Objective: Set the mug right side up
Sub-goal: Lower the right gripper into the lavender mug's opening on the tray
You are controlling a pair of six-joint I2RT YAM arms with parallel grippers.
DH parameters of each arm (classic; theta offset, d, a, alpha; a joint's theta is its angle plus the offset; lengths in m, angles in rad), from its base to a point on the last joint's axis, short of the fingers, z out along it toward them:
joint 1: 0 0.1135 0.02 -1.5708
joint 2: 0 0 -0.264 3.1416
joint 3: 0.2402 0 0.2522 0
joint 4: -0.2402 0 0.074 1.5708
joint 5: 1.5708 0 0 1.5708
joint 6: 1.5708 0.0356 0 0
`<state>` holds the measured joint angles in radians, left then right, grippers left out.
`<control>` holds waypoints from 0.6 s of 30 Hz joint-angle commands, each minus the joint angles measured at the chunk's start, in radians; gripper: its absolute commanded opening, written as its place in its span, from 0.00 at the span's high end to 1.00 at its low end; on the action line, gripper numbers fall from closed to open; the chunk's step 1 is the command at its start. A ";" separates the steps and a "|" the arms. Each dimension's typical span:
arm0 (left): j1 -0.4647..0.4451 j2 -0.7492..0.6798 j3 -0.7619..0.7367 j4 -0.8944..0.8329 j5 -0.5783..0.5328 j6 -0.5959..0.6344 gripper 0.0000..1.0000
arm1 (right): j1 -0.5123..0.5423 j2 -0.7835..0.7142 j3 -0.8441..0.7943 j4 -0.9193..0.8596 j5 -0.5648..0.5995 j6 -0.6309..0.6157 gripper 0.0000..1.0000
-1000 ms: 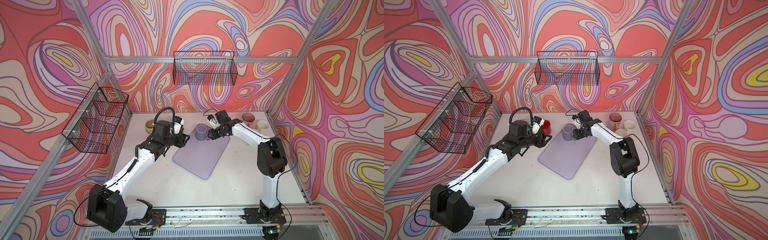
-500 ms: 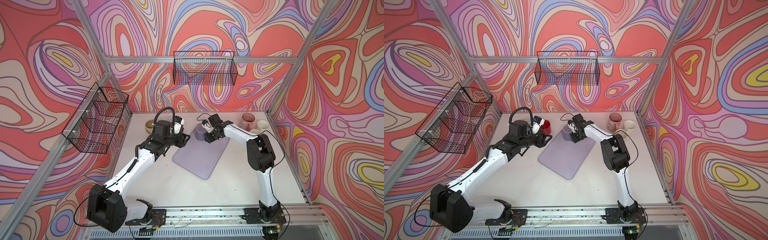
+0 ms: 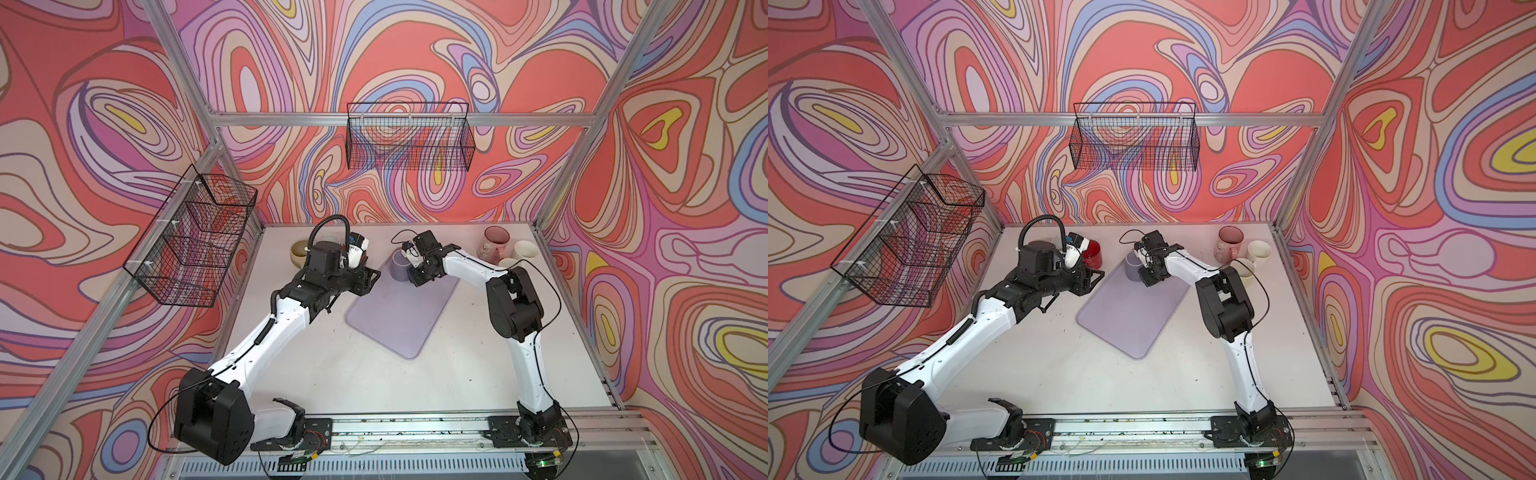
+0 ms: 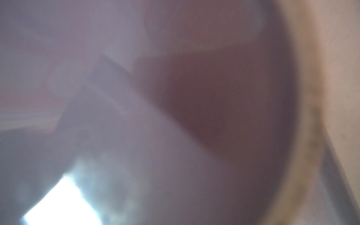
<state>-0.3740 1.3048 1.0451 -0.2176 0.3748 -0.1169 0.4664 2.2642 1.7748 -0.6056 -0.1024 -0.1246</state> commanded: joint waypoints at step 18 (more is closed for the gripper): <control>-0.004 -0.007 -0.008 0.010 -0.001 0.007 0.46 | 0.014 -0.059 -0.011 0.052 -0.028 0.021 1.00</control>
<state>-0.3740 1.3048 1.0451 -0.2176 0.3740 -0.1165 0.4717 2.2616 1.7733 -0.5819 -0.1055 -0.1177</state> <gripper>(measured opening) 0.541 0.141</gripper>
